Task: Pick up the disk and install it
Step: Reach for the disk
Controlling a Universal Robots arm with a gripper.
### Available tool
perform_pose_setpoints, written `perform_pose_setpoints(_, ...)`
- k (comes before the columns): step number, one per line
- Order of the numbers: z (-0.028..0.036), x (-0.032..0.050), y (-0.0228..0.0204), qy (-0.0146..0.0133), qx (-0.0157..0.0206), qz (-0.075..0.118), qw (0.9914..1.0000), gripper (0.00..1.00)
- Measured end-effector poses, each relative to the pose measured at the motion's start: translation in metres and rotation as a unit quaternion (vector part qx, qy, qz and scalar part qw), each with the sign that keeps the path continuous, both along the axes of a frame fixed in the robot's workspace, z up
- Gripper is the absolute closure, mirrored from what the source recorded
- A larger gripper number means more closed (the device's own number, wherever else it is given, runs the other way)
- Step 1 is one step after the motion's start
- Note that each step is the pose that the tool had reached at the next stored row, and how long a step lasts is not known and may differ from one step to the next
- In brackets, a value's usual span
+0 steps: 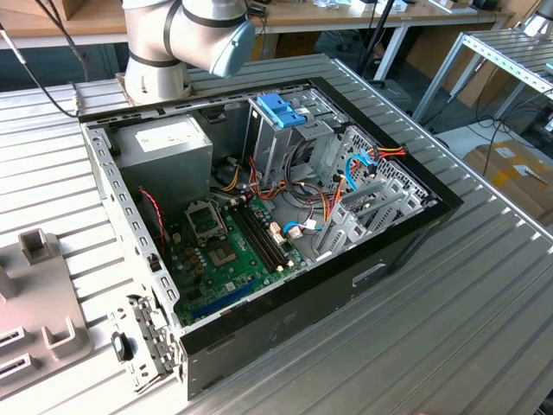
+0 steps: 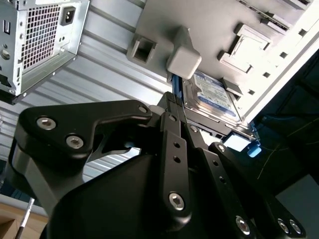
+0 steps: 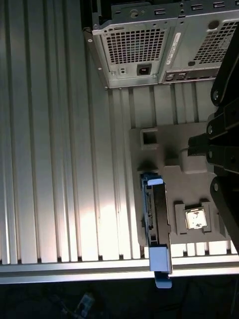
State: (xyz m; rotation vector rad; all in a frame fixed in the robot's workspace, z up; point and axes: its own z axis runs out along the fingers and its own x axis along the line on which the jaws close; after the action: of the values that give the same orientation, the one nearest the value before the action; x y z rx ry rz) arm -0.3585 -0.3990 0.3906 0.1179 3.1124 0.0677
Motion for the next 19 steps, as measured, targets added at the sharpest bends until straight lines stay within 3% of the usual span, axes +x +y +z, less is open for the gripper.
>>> perform_pose_setpoints(4, -0.0001, -0.0113, 0.0000, 0.0000, 0.0000, 0.000, 1.00000, 0.89)
perform_pose_setpoints(11, -0.0001, -0.0116, 0.0000, 0.0000, 0.0000, 0.000, 1.00000, 0.89)
perform_pose_setpoints(19, -0.0003, -0.0215, 0.0000, 0.0001, 0.0000, 0.000, 1.00000, 0.89)
